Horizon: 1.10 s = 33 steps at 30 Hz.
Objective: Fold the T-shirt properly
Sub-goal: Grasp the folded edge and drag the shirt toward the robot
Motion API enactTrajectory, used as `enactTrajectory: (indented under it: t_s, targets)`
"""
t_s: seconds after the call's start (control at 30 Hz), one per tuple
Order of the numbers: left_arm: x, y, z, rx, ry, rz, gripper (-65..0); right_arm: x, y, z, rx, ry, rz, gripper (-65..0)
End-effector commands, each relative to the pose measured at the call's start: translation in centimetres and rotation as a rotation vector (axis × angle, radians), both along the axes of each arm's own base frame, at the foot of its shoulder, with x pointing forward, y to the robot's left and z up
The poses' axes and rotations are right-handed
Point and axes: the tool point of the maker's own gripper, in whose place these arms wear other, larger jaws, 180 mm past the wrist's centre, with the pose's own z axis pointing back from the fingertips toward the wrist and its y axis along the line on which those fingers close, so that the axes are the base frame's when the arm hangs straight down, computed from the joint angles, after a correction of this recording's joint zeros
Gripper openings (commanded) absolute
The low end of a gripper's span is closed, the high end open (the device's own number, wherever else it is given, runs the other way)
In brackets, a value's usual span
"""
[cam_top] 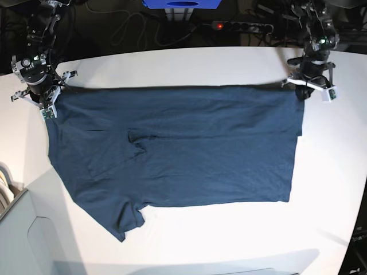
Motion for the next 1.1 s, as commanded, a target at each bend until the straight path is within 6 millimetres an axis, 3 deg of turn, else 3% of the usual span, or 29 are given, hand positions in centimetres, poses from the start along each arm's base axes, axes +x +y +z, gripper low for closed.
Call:
enactTrajectory:
  t_s: [0.0, 0.17, 0.4, 0.57, 1.07]
  targets:
    - [0.1, 0.2, 1.2, 0.026, -0.030, -0.010, -65.0, 0.4, -0.5, 1.0, -0.022, -0.029, 0.019, -64.9]
    - [-2.0, 0.1, 0.3, 0.029, 0.023, -0.014, -65.0, -0.6, -1.4, 0.8, -0.047, 0.002, 0.022, -64.9]
    - [-5.2, 1.9, -0.1, 0.051, 0.082, 0.040, -65.0, -2.4, -1.8, 0.0, -0.058, 0.051, 0.027, -64.8]
    - [-6.9, 1.7, -0.1, 0.056, 0.112, 0.040, -65.0, -3.3, -1.9, -0.3, -0.059, 0.072, 0.025, -64.8]
    - [-8.4, 1.6, -0.9, 0.049, 0.160, 0.042, -65.0, -5.0, -3.0, -0.5, -0.069, 0.100, -0.013, -64.8]
